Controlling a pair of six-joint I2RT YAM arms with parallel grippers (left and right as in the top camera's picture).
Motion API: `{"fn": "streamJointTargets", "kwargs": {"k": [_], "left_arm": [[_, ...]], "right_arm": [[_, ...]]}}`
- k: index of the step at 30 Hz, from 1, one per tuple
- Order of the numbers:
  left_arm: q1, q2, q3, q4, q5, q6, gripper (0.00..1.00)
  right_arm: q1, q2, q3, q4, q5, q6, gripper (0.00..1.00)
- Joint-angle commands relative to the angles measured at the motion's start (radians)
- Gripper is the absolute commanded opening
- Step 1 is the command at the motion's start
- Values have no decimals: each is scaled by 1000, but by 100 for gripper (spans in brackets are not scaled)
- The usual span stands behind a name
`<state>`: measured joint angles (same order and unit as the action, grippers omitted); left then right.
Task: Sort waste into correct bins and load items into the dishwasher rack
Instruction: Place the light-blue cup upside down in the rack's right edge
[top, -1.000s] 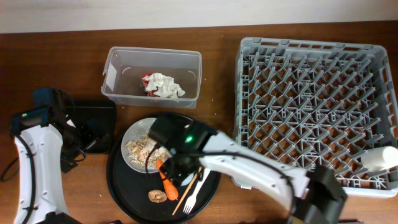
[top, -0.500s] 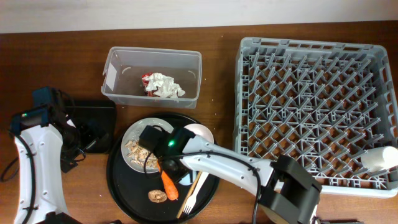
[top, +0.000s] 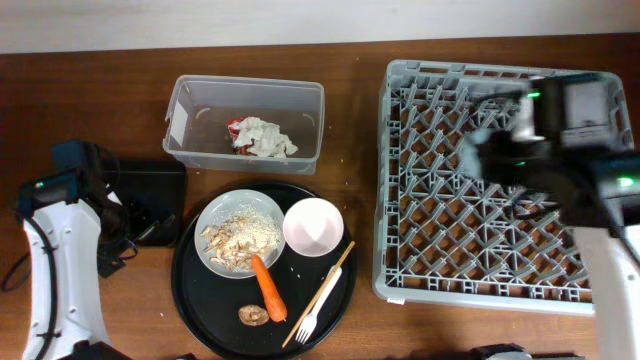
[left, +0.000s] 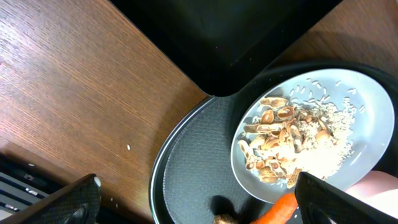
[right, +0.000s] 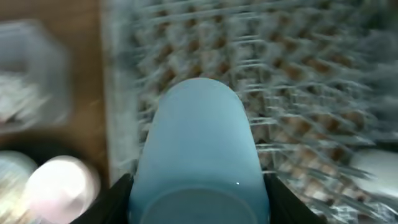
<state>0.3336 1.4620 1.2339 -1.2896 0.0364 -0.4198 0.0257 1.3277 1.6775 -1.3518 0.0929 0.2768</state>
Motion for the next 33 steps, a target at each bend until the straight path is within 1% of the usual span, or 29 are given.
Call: {"fn": "streamJointTargets", "kwargs": {"k": [1,2,4,5,8,12,13,17,22,25,31,32,33], "left_arm": [[4,-15,-3,2,-7,-12,99],[4,-15,-3,2,-7,-12,99],[4,-15,-3,2,-7,-12,99],[4,-15,-3,2,-7,-12,99],[4,-15,-3,2,-7,-12,99],[4,-15,-3,2,-7,-12,99],[4,-15,-3,2,-7,-12,99],[4,-15,-3,2,-7,-12,99],[4,-15,-3,2,-7,-12,99],[4,-15,-3,2,-7,-12,99],[4,-15,-3,2,-7,-12,99],[4,-15,-3,2,-7,-12,99],[4,-15,-3,2,-7,-12,99]], "right_arm": [[-252,14,8,5,66,-37,43],[-350,38,8,14,66,-43,43],[-445,74,8,29,66,-60,43],[-521,121,8,40,61,-59,43],[-602,215,8,85,47,-58,43],[-662,338,8,112,47,-50,43],[-682,372,8,111,50,-29,43],[-714,443,8,138,13,-26,43],[-713,446,8,245,-36,-26,43],[-713,460,8,261,-32,-26,42],[-714,558,8,246,-28,-30,43],[-714,566,8,246,-28,-30,43],[-714,566,8,246,-28,-30,46]]}}
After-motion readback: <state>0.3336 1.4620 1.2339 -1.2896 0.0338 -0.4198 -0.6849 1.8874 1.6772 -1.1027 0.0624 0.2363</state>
